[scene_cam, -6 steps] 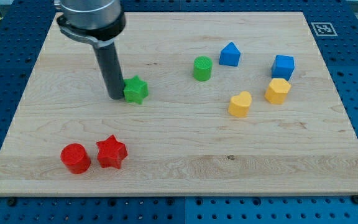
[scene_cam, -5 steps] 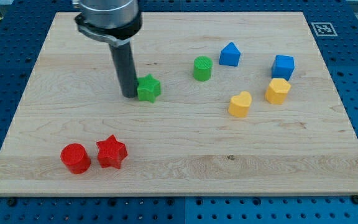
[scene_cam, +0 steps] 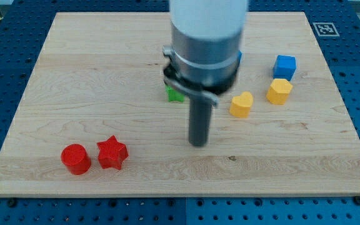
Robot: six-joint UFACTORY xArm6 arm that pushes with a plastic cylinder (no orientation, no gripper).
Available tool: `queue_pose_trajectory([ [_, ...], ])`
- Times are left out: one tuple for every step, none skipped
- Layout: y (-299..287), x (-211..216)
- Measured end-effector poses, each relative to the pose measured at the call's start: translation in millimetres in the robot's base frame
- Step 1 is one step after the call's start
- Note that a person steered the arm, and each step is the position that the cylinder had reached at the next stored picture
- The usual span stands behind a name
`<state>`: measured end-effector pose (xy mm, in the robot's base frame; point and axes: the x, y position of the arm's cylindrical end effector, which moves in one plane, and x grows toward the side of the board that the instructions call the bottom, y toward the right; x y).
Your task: Separate the red star and red circle
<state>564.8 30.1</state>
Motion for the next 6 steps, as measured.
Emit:
queue_pose_trajectory([
  [-3.6,52.7],
  [-40.8,53.6],
  [-90.5,53.6],
  [-115.9,53.5],
  [-145.1,53.5],
  [-145.1,50.9],
])
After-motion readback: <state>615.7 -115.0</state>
